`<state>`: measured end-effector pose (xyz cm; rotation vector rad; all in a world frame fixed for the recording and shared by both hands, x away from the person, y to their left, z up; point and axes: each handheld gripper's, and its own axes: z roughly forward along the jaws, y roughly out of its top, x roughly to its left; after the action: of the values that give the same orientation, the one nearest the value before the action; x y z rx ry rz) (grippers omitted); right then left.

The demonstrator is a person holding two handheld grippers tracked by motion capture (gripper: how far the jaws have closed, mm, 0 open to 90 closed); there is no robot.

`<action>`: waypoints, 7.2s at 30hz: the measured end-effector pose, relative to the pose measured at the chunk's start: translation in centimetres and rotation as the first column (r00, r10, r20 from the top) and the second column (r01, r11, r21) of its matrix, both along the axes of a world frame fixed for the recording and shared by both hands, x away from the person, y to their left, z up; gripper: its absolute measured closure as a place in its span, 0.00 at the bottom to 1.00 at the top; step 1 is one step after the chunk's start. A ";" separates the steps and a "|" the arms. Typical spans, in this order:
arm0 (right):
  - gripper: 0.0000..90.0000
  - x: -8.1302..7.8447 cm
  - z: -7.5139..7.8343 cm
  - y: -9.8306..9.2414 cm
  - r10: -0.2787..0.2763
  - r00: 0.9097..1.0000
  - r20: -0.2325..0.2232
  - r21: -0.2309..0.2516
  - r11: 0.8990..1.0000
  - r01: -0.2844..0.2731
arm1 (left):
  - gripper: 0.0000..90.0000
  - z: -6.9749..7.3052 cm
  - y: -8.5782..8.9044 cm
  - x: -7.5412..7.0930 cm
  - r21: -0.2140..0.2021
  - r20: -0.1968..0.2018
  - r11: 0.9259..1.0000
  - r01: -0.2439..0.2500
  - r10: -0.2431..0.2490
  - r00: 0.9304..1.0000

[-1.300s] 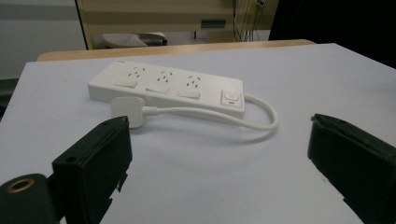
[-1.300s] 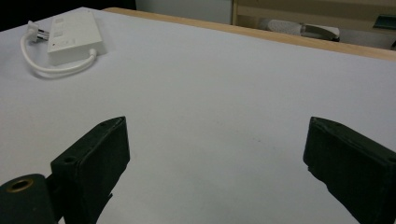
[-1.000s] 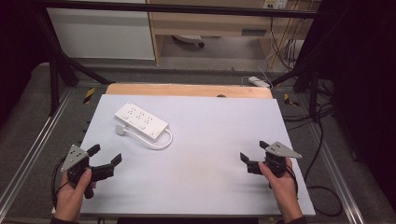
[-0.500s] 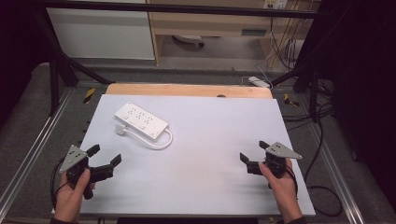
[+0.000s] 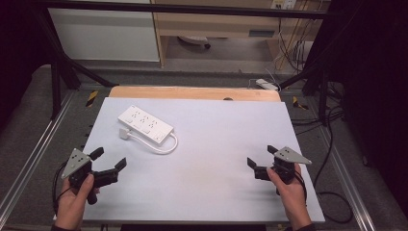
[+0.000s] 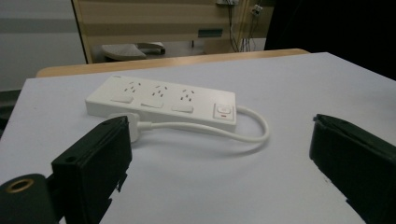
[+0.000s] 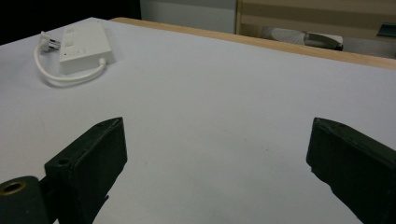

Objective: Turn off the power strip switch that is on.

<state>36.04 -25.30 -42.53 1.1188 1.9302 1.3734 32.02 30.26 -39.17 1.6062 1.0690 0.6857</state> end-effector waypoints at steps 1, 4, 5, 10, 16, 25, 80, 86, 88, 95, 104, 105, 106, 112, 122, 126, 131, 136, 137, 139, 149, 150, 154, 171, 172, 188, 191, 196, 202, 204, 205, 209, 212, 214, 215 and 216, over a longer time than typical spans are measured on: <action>0.06 0.0 0.0 0.0 0.003 1.000 0.001 -0.001 1.000 -0.003 | 0.06 0.0 0.0 0.0 0.000 0.000 1.000 0.000 0.000 1.000; 0.06 -0.1 0.0 0.2 0.012 1.000 0.002 -0.006 1.000 -0.012 | 0.06 0.1 0.0 0.3 -0.010 -0.004 1.000 -0.013 0.013 1.000; 0.06 -0.1 0.0 0.2 0.012 1.000 0.002 -0.006 1.000 -0.012 | 0.06 0.1 0.0 0.4 -0.011 -0.007 1.000 -0.014 0.014 1.000; 0.06 -0.1 0.1 0.4 0.026 1.000 0.005 -0.008 1.000 -0.026 | 0.07 0.3 -0.1 1.1 -0.013 -0.022 1.000 -0.024 0.024 0.999; 0.05 -0.1 0.1 0.5 0.031 1.000 0.000 -0.011 0.999 -0.031 | 0.07 0.7 -0.5 1.8 -0.003 -0.023 1.000 -0.019 0.019 1.000; 0.05 -0.2 0.1 0.7 0.025 1.000 -0.007 -0.010 1.000 -0.025 | 0.07 1.8 -0.7 2.8 -0.011 -0.027 1.000 -0.005 0.004 1.000; 0.05 -0.4 0.1 1.2 0.042 0.999 -0.008 -0.034 0.999 -0.042 | 0.07 5.2 -0.6 10.3 0.022 0.023 1.000 -0.013 0.012 1.000; 0.05 -0.4 0.1 1.2 0.048 0.999 -0.006 -0.034 0.998 -0.049 | 0.07 5.1 -0.9 11.4 0.020 0.027 1.000 -0.013 0.013 1.000; 0.05 -0.4 0.1 1.2 0.046 0.999 0.004 -0.034 0.998 -0.046 | 0.07 5.0 -0.9 11.6 0.017 0.025 1.000 -0.021 0.020 0.999; 0.05 0.1 0.3 1.2 0.054 0.998 0.018 -0.041 0.998 -0.054 | 0.07 5.0 -0.4 12.4 0.018 0.036 0.999 -0.045 0.045 0.998; 0.05 0.8 0.0 1.2 0.059 0.998 0.005 -0.075 0.996 -0.058 | 0.07 4.6 -0.6 13.8 0.034 0.032 0.998 -0.048 0.047 0.998; 0.05 0.7 0.1 1.1 0.056 0.998 0.007 -0.069 0.996 -0.055 | 0.07 4.5 -0.5 14.0 0.034 0.031 0.998 -0.049 0.048 0.998; 0.05 0.7 0.1 1.0 0.057 0.998 0.008 -0.067 0.996 -0.056 | 0.07 4.4 -0.5 14.1 0.034 0.029 0.998 -0.052 0.051 0.998; 0.05 0.3 0.2 1.1 0.062 0.998 0.011 -0.070 0.996 -0.061 | 0.07 3.9 -0.6 14.8 0.036 0.019 0.997 -0.063 0.062 0.998; 0.05 0.1 0.2 1.1 0.055 0.998 0.008 -0.068 0.996 -0.054 | 0.09 3.1 -0.8 15.6 0.046 -0.013 0.996 -0.077 0.078 0.997; 0.05 0.2 0.1 1.2 0.059 0.998 0.009 -0.070 0.996 -0.058 | 0.09 2.8 -0.8 16.0 0.058 -0.029 0.995 -0.087 0.089 0.996; 0.05 0.2 0.1 1.2 0.063 0.998 0.010 -0.073 0.995 -0.062 | 0.09 2.4 -0.6 16.3 0.060 -0.043 0.993 -0.099 0.101 0.994; 0.05 0.2 0.1 1.2 0.064 0.998 0.009 -0.074 0.995 -0.063 | 0.11 2.2 -0.6 16.5 0.072 -0.054 0.992 -0.099 0.103 0.993; 0.05 0.2 0.1 1.2 0.066 0.998 0.009 -0.077 0.995 -0.065 | 0.12 2.1 -0.6 16.6 0.073 -0.055 0.992 -0.099 0.103 0.993; 0.05 0.2 0.1 1.2 0.065 0.998 0.008 -0.075 0.995 -0.064 | 0.13 2.0 -0.7 16.6 0.078 -0.058 0.992 -0.097 0.102 0.993; 0.05 0.2 0.1 1.2 0.066 0.998 0.007 -0.076 0.995 -0.066 | 0.20 1.5 -1.1 17.0 0.099 -0.083 0.991 -0.091 0.099 0.992; 0.05 0.2 0.1 1.2 0.066 0.998 0.007 -0.076 0.995 -0.065 | 0.22 1.4 -1.1 17.0 0.097 -0.085 0.991 -0.090 0.098 0.992; 0.05 0.2 0.1 1.2 0.065 0.998 0.008 -0.076 0.995 -0.065 | 0.32 1.3 -1.1 17.1 0.090 -0.087 0.992 -0.086 0.094 0.992; 0.05 0.2 0.1 1.3 0.062 0.998 0.001 -0.071 0.996 -0.062 | 0.77 0.9 -1.1 17.2 0.124 -0.107 0.989 -0.075 0.089 0.990; 0.05 0.2 0.1 1.3 0.062 0.998 0.001 -0.071 0.996 -0.061 | 0.80 0.9 -1.1 17.2 0.124 -0.109 0.990 -0.072 0.086 0.990; 0.05 0.3 0.0 1.8 0.072 0.997 0.001 -0.079 0.994 -0.072 | 0.97 0.1 -1.5 17.1 0.136 -0.116 0.989 -0.057 0.073 0.991; 0.05 0.3 0.0 1.9 0.073 0.997 0.000 -0.081 0.994 -0.073 | 1.00 0.1 -1.0 17.0 0.127 -0.121 0.990 -0.066 0.081 0.989; 0.05 0.3 -0.1 1.9 0.068 0.998 -0.006 -0.081 0.994 -0.068 | 1.00 -0.1 -0.6 17.1 0.128 -0.137 0.989 -0.072 0.089 0.987; 0.05 0.3 -0.1 1.9 0.065 0.998 -0.005 -0.081 0.995 -0.065 | 1.00 -0.2 -0.1 17.2 0.119 -0.149 0.990 -0.076 0.093 0.985; 0.05 0.3 -0.1 1.9 0.068 0.998 -0.002 -0.085 0.994 -0.068 | 1.00 -0.3 0.0 17.3 0.115 -0.154 0.990 -0.081 0.098 0.983; 0.05 0.3 -0.1 1.9 0.067 0.998 -0.003 -0.083 0.994 -0.067 | 1.00 -0.4 0.1 17.4 0.114 -0.157 0.990 -0.086 0.103 0.982; 0.05 0.3 -0.1 1.9 0.067 0.998 -0.003 -0.077 0.995 -0.067 | 1.00 -0.9 0.3 17.8 0.118 -0.174 0.989 -0.089 0.109 0.979; 0.05 0.3 -0.1 1.9 0.066 0.998 -0.003 -0.075 0.995 -0.066 | 1.00 -1.3 0.4 18.0 0.119 -0.188 0.989 -0.093 0.114 0.976; 0.05 0.3 -0.1 1.8 0.066 0.998 -0.004 -0.075 0.995 -0.066 | 1.00 -1.4 0.4 18.1 0.118 -0.190 0.989 -0.091 0.112 0.975; 0.05 0.3 -0.1 1.8 0.067 0.998 -0.002 -0.076 0.995 -0.067 | 1.00 -1.5 0.4 18.2 0.119 -0.192 0.989 -0.089 0.110 0.975; 0.05 0.3 -0.1 1.9 0.067 0.998 -0.004 -0.075 0.995 -0.067 | 1.00 -1.6 0.3 18.2 0.118 -0.196 0.989 -0.084 0.106 0.975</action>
<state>36.35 -23.44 -42.61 1.0281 2.0200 1.3233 50.20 30.60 -40.74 1.7560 1.2825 0.6642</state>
